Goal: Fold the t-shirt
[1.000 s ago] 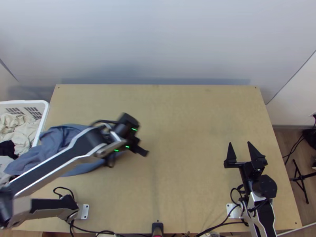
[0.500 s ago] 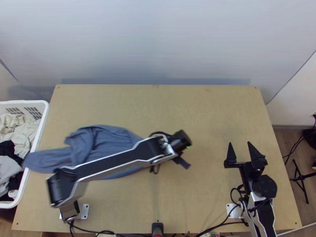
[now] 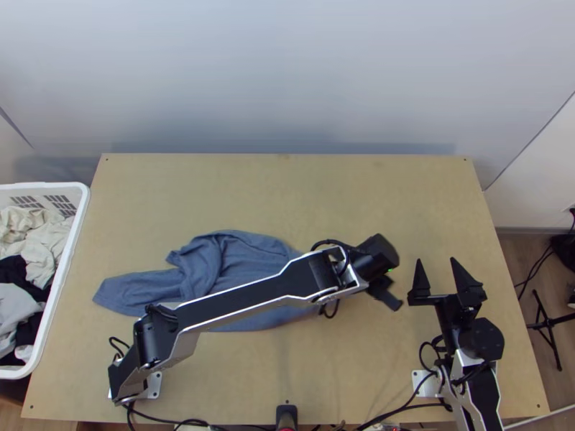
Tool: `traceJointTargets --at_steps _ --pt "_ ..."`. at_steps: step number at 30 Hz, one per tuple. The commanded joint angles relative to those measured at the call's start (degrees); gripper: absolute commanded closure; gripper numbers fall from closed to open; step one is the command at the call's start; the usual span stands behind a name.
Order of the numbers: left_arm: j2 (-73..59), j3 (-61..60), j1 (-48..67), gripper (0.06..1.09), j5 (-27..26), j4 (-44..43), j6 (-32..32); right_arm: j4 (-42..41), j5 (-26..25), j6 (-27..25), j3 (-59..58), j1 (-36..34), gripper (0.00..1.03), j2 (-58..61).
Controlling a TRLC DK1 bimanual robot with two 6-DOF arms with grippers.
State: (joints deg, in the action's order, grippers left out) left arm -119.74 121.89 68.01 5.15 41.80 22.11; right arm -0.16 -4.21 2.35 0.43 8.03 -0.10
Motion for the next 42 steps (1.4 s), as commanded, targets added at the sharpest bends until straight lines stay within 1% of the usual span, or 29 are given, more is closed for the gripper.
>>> traceJointTargets --at_steps 1,2,4,6,9,10,11,12,13,14,15,16,17,18,19,22,24,26,29,30,32,34,38,39,41,42 --pt "1.9 6.4 -1.0 0.1 -0.8 -5.5 1.4 0.0 0.0 0.0 0.0 0.0 0.05 0.0" --pt "3.0 6.5 -2.1 0.1 -1.0 -6.6 2.0 0.0 0.0 0.0 0.0 0.0 0.05 0.0" --pt "5.7 6.9 -5.1 0.1 -4.1 -7.3 3.8 0.0 0.0 0.0 -0.1 0.0 0.05 0.0" --pt "8.4 6.9 -9.0 0.1 -5.3 -7.6 4.8 0.0 0.0 0.0 0.0 0.0 0.05 0.0" --pt "11.7 6.4 -16.9 0.1 -5.6 -3.7 4.3 0.0 0.0 0.0 -0.1 0.1 0.05 0.0" --pt "12.4 6.1 -20.1 0.1 -7.4 -0.8 3.2 0.0 0.0 0.0 0.0 0.1 0.05 0.0" --pt "13.3 5.6 -23.4 0.1 -9.4 2.5 0.9 0.0 0.0 0.0 0.0 0.1 0.05 0.0" --pt "15.1 4.1 -26.1 0.1 -10.2 7.2 -2.3 0.0 0.0 0.0 0.0 0.0 0.05 0.0" --pt "17.4 1.1 -28.7 0.1 -10.7 10.9 -6.8 0.0 0.0 0.0 0.0 0.1 0.05 0.0" --pt "19.7 -3.6 -31.5 0.1 -11.3 12.7 -10.7 0.0 0.0 0.0 0.0 0.1 0.05 0.0" --pt "22.4 -8.9 -34.4 0.1 -11.6 13.4 -14.3 0.0 0.0 0.0 -0.1 0.1 0.05 0.0" --pt "24.8 -14.0 -37.6 0.1 -13.2 13.4 -17.8 0.0 0.0 0.0 0.0 0.0 0.05 0.0" --pt "27.1 -18.6 -41.6 0.1 -16.0 13.2 -21.6 0.0 0.0 0.0 -0.1 0.1 0.05 0.0" --pt "28.5 -21.9 -44.7 0.1 -17.3 13.0 -24.4 0.0 0.0 0.0 0.0 0.1 0.05 0.0" --pt "29.1 -24.1 -47.5 0.1 -17.6 13.6 -26.4 0.0 0.0 0.0 0.0 0.0 0.05 0.0" --pt "29.8 -29.8 -55.2 0.1 -21.0 18.0 -34.1 0.0 0.0 0.0 0.0 0.1 0.05 0.0" --pt "29.7 -33.6 -59.6 0.1 -24.2 22.1 -39.5 0.0 0.0 0.0 0.0 0.0 0.05 0.0" --pt "29.7 -38.0 -63.0 0.1 -25.1 26.0 -45.2 0.0 0.0 0.0 0.0 0.0 0.05 0.0" --pt "30.4 -45.0 -68.0 0.11 -24.9 27.9 -52.4 0.0 0.0 0.0 0.0 0.0 0.05 0.0" --pt "30.9 -47.0 -69.5 0.12 -24.8 27.9 -54.0 0.0 0.0 0.0 0.0 0.0 0.05 0.0" --pt "31.6 -49.3 -71.7 0.21 -24.7 28.4 -55.9 0.0 0.0 0.0 0.0 0.1 0.05 0.0" --pt "31.8 -51.1 -73.7 0.29 -24.7 26.9 -56.5 0.0 0.0 0.0 0.0 0.1 0.05 0.0" --pt "29.9 -53.2 -77.4 0.29 -23.3 23.1 -57.6 0.0 0.0 0.0 0.0 0.1 0.05 0.0" --pt "29.7 -53.5 -78.0 0.31 -23.2 22.0 -57.8 0.0 0.0 0.0 0.0 0.1 0.05 0.0" --pt "29.6 -54.3 -78.5 0.42 -22.8 20.0 -58.1 0.0 0.0 0.0 0.0 0.1 0.05 0.0" --pt "29.6 -54.8 -78.5 0.45 -22.8 18.8 -58.1 0.0 0.0 0.0 0.0 0.0 0.05 0.0"
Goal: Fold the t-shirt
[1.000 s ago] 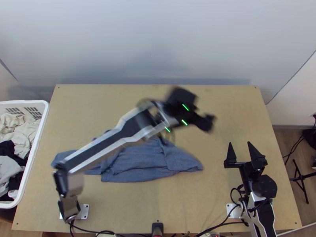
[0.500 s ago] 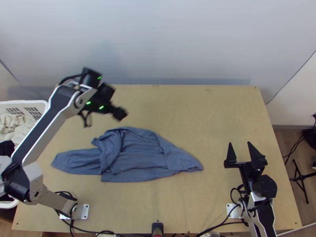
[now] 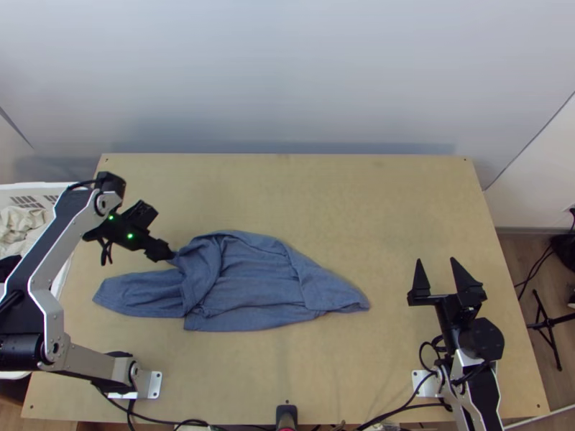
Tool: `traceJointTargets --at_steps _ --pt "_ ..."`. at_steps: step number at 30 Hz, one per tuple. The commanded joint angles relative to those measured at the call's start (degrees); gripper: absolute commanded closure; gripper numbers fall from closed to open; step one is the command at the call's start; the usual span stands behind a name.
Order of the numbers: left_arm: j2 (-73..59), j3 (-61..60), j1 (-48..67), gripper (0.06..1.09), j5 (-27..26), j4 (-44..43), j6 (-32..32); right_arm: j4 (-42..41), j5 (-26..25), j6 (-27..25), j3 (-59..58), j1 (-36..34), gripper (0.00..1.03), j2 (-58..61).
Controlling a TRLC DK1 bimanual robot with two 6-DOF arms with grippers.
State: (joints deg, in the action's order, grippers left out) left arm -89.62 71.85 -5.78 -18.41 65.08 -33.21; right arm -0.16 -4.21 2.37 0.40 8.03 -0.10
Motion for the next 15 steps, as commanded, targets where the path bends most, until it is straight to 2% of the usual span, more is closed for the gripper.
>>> traceJointTargets --at_steps 1,15 --pt "-0.7 -5.1 -4.8 0.45 1.1 -5.3 -2.8 0.0 0.0 0.0 0.0 0.0 0.05 0.0" --pt "-2.1 -13.5 -2.7 0.45 1.1 -18.7 -0.7 0.0 0.0 0.0 -0.1 0.0 0.05 0.0"
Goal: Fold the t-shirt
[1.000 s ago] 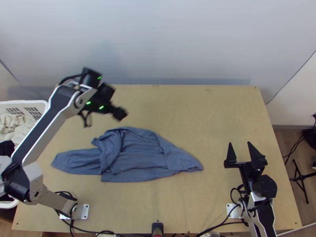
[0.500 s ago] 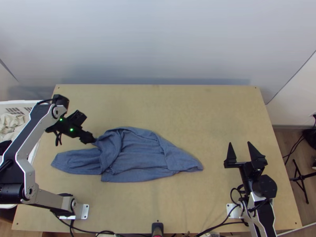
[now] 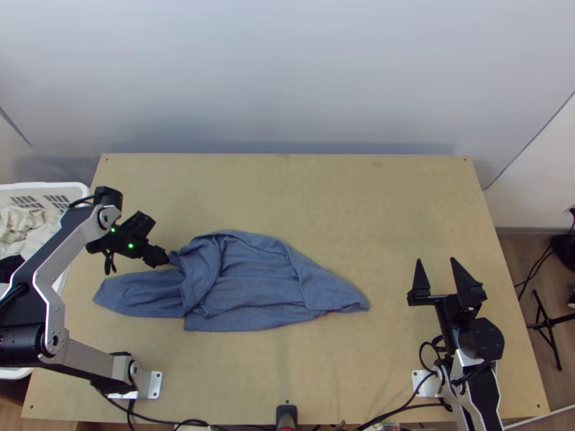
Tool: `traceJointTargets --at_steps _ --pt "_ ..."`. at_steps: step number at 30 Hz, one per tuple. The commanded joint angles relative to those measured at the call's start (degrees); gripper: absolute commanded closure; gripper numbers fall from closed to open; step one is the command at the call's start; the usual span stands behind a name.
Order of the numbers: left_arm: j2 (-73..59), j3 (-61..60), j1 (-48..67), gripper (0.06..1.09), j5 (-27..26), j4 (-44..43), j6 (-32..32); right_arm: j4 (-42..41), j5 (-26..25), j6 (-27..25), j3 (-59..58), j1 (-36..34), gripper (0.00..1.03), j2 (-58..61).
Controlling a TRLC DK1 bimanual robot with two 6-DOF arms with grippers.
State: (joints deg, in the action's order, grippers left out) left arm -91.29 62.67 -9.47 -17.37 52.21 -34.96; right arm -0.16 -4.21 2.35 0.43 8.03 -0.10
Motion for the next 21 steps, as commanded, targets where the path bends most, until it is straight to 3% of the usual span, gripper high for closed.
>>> traceJointTargets --at_steps 1,16,17,19,20,21 --pt "-0.6 -4.8 1.3 0.45 0.1 -6.4 1.0 0.0 0.0 0.0 -0.1 0.1 0.05 0.0" --pt "-2.9 -6.0 4.0 0.48 0.1 -14.1 4.5 0.0 0.0 0.0 0.0 0.1 0.05 0.0" --pt "-3.2 -6.0 4.2 0.6 0.2 -14.8 4.6 0.0 0.0 0.0 0.0 0.1 0.05 0.0" --pt "-3.9 -5.8 4.8 0.97 1.6 -17.4 6.9 0.0 0.0 0.0 -0.1 0.1 0.05 0.0" --pt "-4.6 -5.5 5.1 1.05 1.9 -17.8 7.4 0.0 0.0 0.0 0.0 0.1 0.05 0.0" --pt "-4.9 -4.8 5.1 1.05 1.8 -17.3 8.1 0.0 0.0 0.0 0.0 0.1 0.05 0.0"
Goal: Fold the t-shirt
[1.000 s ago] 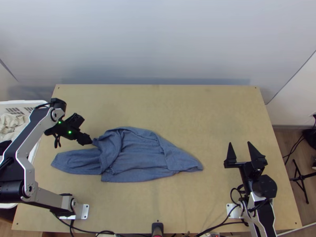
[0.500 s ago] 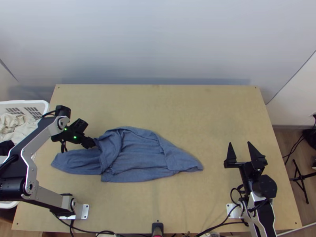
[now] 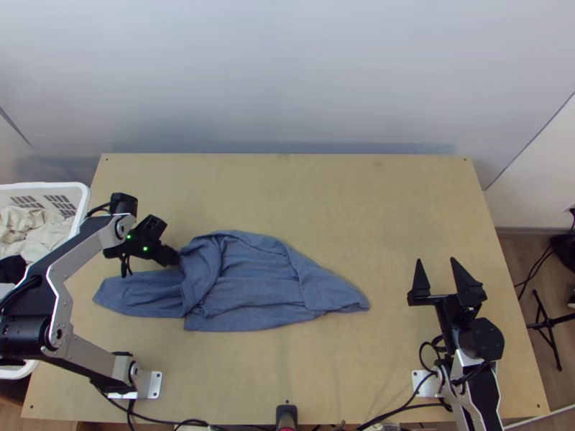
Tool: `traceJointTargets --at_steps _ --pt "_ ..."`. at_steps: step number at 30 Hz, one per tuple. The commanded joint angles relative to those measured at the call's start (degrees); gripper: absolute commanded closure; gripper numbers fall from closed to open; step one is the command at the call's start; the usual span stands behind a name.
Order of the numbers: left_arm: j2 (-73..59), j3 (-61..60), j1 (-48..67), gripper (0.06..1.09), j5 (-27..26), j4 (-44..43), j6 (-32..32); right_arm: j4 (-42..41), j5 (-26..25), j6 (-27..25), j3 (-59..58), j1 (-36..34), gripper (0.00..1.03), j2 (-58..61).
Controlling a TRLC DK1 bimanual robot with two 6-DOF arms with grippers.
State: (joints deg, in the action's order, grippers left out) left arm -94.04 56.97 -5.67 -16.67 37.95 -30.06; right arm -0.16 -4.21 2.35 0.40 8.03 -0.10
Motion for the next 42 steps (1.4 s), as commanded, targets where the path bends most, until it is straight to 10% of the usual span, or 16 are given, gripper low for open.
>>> traceJointTargets --at_steps 1,21,42 --pt "-1.9 0.9 1.2 1.05 1.0 -3.1 3.4 0.0 0.0 0.0 0.0 0.0 0.05 0.0" --pt "6.5 14.7 -2.6 1.05 8.7 -4.4 29.7 0.0 0.0 0.0 -0.1 0.1 0.05 0.0" --pt "10.0 17.9 -2.9 1.05 23.7 3.4 37.0 0.0 0.2 1.0 0.0 9.1 0.05 -0.1"
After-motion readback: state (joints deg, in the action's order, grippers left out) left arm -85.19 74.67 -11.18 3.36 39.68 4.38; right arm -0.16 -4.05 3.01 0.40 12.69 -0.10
